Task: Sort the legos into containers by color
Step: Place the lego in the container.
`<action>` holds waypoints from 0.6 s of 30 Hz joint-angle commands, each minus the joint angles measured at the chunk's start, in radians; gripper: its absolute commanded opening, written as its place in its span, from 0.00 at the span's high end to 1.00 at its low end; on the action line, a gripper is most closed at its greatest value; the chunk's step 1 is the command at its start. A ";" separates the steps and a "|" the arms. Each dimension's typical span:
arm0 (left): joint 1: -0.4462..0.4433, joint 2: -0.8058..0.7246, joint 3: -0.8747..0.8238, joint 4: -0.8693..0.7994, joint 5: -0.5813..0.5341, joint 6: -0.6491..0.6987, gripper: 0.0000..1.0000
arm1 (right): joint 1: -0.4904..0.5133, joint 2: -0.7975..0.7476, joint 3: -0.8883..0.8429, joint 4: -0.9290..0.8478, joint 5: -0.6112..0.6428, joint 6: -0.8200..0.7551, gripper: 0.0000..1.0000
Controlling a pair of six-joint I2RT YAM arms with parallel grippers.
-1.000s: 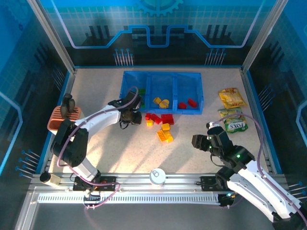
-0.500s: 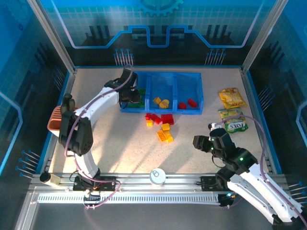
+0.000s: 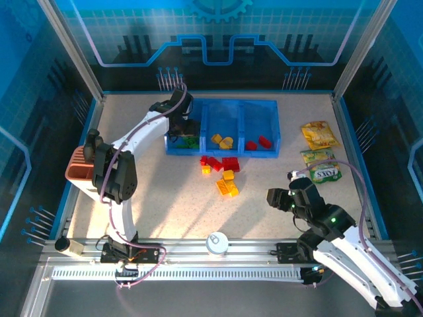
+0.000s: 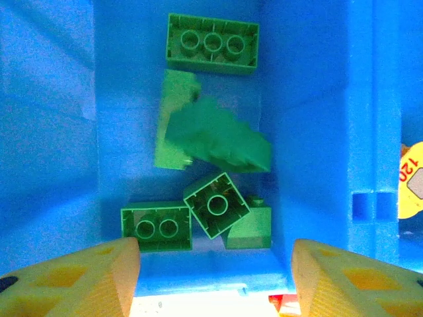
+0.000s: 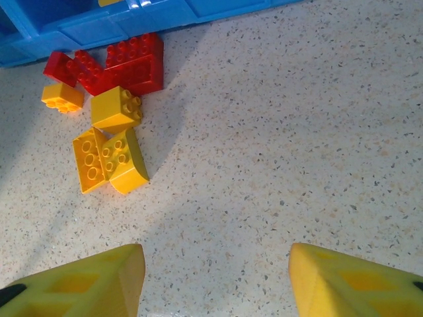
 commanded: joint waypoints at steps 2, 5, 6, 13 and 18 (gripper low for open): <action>0.007 -0.072 -0.040 -0.006 0.034 -0.015 0.36 | 0.004 0.009 -0.012 0.017 -0.002 0.016 0.39; 0.000 -0.127 -0.114 0.023 0.048 -0.027 0.37 | 0.004 0.018 -0.014 0.031 -0.006 0.016 0.39; -0.002 -0.146 -0.145 0.032 0.054 -0.033 0.37 | 0.004 0.024 -0.015 0.034 -0.006 0.014 0.39; -0.045 -0.221 -0.328 0.113 0.131 -0.052 0.37 | 0.004 0.071 -0.014 0.085 -0.023 0.011 0.39; -0.120 -0.186 -0.372 0.148 0.123 -0.057 0.37 | 0.005 0.114 -0.006 0.117 -0.040 0.009 0.39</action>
